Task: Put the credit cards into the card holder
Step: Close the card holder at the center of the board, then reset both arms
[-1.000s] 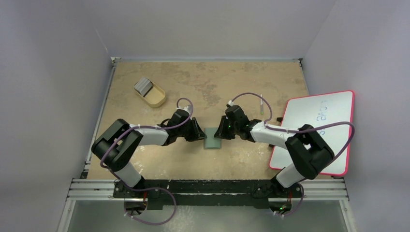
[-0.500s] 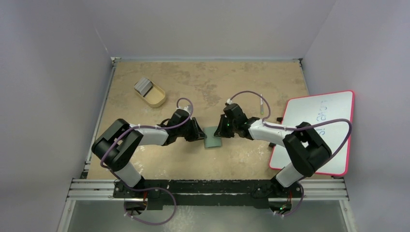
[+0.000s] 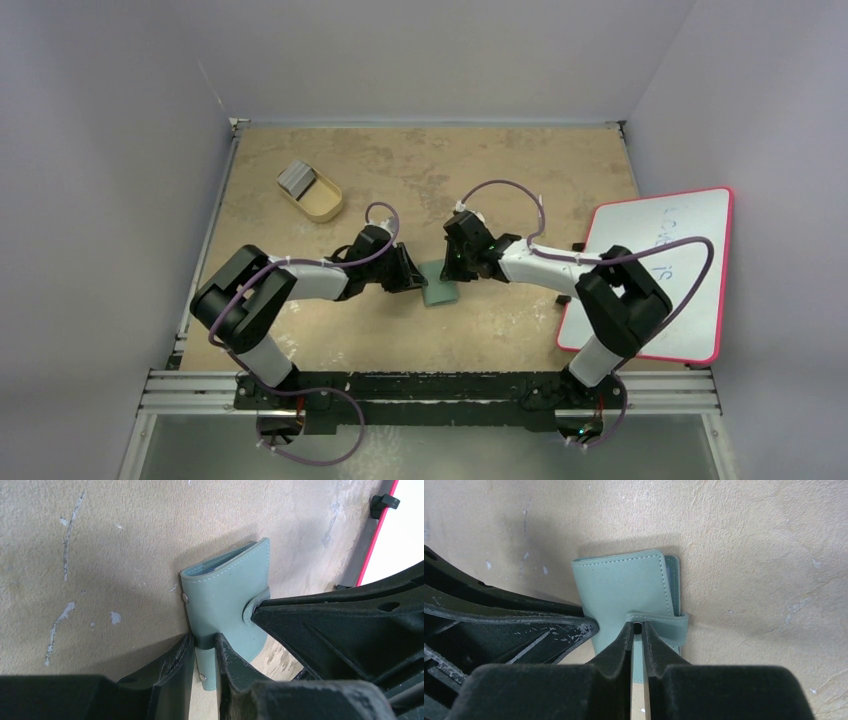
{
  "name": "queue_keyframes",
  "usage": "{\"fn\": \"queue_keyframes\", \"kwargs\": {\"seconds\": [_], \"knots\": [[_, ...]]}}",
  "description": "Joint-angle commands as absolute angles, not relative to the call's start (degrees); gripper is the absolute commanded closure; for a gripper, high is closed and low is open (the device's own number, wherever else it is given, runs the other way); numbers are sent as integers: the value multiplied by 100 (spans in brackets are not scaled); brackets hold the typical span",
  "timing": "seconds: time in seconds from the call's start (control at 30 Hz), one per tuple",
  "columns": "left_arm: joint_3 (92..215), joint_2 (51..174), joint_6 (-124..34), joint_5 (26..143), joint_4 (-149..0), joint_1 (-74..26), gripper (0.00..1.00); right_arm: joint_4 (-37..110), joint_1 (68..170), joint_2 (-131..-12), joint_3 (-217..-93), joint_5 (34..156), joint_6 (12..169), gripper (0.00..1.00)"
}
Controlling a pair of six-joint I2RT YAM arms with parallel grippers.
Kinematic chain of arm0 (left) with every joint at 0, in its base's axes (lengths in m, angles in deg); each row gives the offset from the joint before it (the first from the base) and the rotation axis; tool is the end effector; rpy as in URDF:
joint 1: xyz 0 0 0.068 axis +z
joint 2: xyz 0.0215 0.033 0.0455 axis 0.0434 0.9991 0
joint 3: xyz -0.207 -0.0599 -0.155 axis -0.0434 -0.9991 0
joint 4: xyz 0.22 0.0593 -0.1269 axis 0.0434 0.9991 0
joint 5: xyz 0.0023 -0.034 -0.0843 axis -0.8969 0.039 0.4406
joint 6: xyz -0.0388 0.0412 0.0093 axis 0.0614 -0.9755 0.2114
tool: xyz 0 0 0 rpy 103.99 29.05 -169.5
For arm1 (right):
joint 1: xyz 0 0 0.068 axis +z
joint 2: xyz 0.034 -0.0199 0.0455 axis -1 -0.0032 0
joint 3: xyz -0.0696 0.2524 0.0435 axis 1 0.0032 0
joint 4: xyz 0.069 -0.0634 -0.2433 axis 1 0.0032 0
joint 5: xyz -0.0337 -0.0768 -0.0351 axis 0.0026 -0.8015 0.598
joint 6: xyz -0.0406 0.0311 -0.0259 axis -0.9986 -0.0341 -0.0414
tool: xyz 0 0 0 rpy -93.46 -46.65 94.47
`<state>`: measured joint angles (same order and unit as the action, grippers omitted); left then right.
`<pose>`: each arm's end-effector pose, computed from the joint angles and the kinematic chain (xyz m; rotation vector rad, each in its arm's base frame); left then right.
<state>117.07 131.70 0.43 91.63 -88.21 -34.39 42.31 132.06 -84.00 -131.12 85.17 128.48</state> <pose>0.2349 -0.1896 0.1149 -0.2991 2.5463 -1.0555 0.2484 0.2238 0.1646 0.0765 2.5220 0.6305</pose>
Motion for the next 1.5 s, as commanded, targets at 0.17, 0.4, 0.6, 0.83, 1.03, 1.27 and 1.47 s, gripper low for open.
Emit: {"fn": "queue_keyframes", "kwargs": {"seconds": [0.17, 0.4, 0.6, 0.83, 1.03, 1.27, 1.47], "knots": [[11765, 13309, 1, 9107, -8945, -3459, 79, 5217, 13884, -9293, -13436, 7804, 12820, 99], [11739, 13290, 57, 9088, -8993, -3459, 79, 5326, 14041, -9630, -13413, 7840, 12884, 100], [11928, 12967, 68, 8955, -8710, -3446, 79, 5648, 13898, -9216, -13906, 7720, 12769, 99], [13121, 11720, -744, 7827, -6517, -3434, 76, 5924, 13434, -7591, -14603, 6864, 12083, 78], [14619, 10650, -1471, 6638, -4675, -3434, 53, 5963, 13420, -6126, -14734, 6428, 11743, 52], [15439, 9556, -1762, 6170, -4008, -3434, 42, 6216, 13420, -5024, -14944, 6377, 11725, 11], [15216, 8735, -1602, 6168, -3791, -3429, 38, 6435, 13417, -4324, -14827, 6243, 12050, 1]]}}
